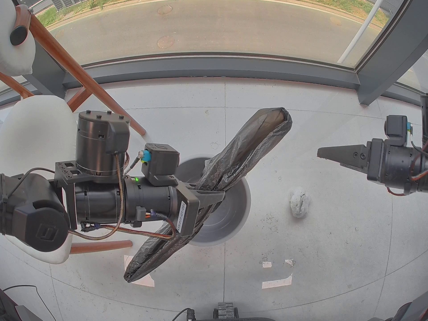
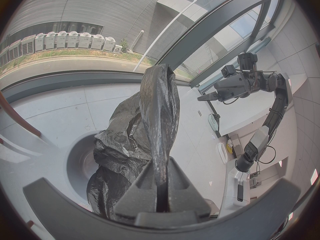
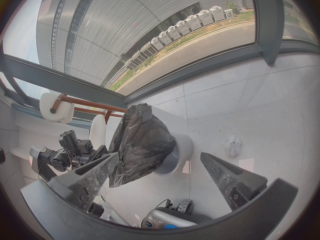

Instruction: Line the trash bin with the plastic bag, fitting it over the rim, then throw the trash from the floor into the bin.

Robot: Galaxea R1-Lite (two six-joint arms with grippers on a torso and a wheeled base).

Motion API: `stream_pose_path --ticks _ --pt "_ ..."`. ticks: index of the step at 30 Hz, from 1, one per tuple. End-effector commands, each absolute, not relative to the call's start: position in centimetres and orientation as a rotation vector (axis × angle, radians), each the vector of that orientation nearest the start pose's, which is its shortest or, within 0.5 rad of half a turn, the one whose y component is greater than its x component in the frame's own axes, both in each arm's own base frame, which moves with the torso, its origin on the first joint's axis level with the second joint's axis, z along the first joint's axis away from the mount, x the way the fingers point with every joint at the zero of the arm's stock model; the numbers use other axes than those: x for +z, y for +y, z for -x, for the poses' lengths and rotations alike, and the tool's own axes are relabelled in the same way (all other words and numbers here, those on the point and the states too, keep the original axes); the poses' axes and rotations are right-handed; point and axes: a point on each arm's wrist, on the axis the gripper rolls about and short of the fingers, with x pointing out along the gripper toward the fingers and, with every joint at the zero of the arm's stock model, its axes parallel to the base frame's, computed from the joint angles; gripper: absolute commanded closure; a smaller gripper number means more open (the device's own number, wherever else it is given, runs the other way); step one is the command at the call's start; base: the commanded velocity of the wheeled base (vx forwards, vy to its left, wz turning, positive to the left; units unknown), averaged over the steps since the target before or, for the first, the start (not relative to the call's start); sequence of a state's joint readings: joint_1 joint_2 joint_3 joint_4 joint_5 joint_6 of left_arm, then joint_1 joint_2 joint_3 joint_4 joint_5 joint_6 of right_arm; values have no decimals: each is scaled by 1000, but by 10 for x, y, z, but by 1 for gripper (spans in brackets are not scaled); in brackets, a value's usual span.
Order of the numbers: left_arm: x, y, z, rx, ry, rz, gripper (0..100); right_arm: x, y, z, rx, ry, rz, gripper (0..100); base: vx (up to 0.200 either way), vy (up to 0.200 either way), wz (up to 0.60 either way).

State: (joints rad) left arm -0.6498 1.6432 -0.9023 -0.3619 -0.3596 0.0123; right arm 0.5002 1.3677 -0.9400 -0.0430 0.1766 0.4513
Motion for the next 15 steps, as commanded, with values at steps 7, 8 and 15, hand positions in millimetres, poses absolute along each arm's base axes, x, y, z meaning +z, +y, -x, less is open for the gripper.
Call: stream_pose_path --ticks 7,8,15 --pt "195 -190 -231 -1009 397 -72 100 244 143 -238 558 571 -340 0 0 0 0" --pt "195 -191 -231 -1009 393 -72 100 246 145 -242 555 566 -340 0 0 0 0" --pt "195 -191 -232 -1008 392 -72 100 249 157 -268 549 548 -345 0 0 0 0"
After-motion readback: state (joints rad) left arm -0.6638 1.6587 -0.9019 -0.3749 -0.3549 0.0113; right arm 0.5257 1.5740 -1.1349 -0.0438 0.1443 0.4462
